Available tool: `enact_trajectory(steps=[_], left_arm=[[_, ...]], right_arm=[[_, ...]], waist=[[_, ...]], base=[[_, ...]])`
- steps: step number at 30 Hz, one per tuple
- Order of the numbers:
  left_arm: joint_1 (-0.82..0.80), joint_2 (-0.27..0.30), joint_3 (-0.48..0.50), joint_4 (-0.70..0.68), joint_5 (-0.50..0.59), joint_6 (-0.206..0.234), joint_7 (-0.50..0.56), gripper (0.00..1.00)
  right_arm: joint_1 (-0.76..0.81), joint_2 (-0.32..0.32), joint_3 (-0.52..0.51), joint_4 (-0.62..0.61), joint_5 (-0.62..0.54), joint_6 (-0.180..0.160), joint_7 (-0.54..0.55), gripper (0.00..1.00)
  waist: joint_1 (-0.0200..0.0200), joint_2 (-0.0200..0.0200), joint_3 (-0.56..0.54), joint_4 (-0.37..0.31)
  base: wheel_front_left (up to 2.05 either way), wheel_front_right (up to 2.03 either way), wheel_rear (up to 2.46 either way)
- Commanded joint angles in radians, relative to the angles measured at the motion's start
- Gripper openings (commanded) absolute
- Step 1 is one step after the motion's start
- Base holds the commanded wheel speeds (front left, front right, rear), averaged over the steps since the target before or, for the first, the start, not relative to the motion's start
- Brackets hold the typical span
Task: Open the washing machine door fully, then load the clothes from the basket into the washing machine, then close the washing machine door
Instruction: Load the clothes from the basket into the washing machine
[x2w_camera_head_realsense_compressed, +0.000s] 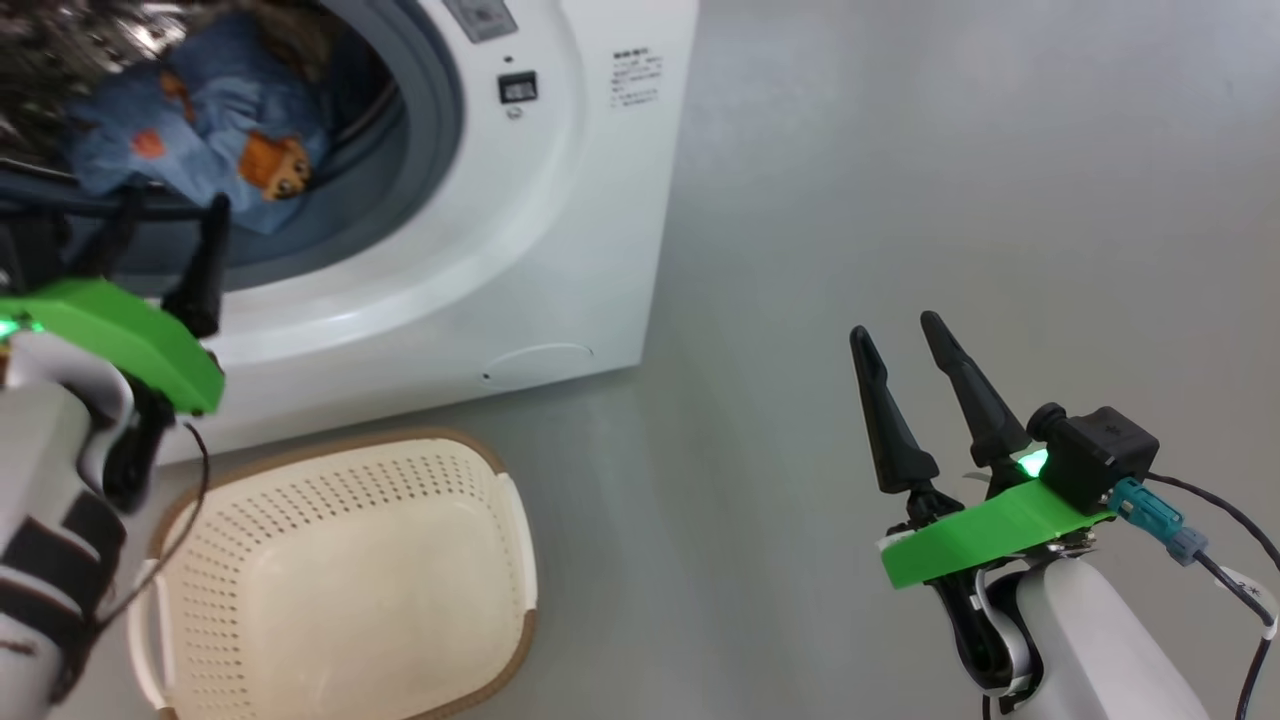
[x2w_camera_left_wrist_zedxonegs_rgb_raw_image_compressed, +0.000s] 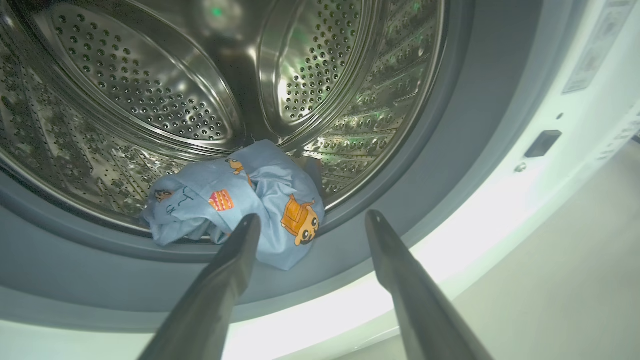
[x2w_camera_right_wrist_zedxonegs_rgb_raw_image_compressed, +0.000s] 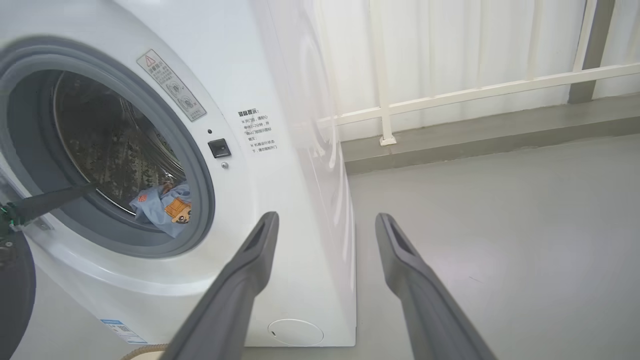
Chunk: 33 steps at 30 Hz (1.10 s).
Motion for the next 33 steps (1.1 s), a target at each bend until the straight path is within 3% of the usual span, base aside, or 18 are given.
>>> enact_trajectory(steps=[1, 10, 17, 23, 33], left_arm=[[0.018, 0.039, 0.031, -0.028, -0.006, 0.001, -0.016, 1.0], [0.177, 0.045, 0.177, -0.178, 0.069, 0.027, -0.022, 1.0], [0.392, 0.039, 0.354, -0.377, 0.17, 0.085, -0.022, 1.0], [0.577, 0.016, 0.483, -0.551, 0.243, 0.104, -0.022, 1.0], [0.763, -0.023, 0.581, -0.692, 0.322, 0.123, -0.022, 1.0]], right_arm=[[0.019, -0.008, 0.01, -0.017, 0.007, 0.008, -0.008, 1.0], [0.05, -0.045, -0.004, -0.009, 0.028, 0.008, -0.008, 1.0], [0.084, -0.075, -0.009, -0.006, 0.05, 0.008, -0.008, 1.0], [0.108, -0.1, -0.011, -0.006, 0.066, 0.008, -0.008, 1.0], [0.132, -0.136, 0.003, 0.001, 0.086, 0.008, -0.008, 1.0]], waist=[[0.0001, 0.0, -0.05, 0.041], [0.0001, 0.0, -0.132, 0.093], [0.0001, 0.0, -0.19, 0.13], [0.0001, 0.0, -0.223, 0.172], [0.0001, 0.0, -0.266, 0.22]], base=[[0.0, 0.0, 0.0], [0.0, 0.0, 0.0], [0.0, 0.0, 0.0], [0.0, 0.0, 0.0], [0.0, 0.0, 0.0]])
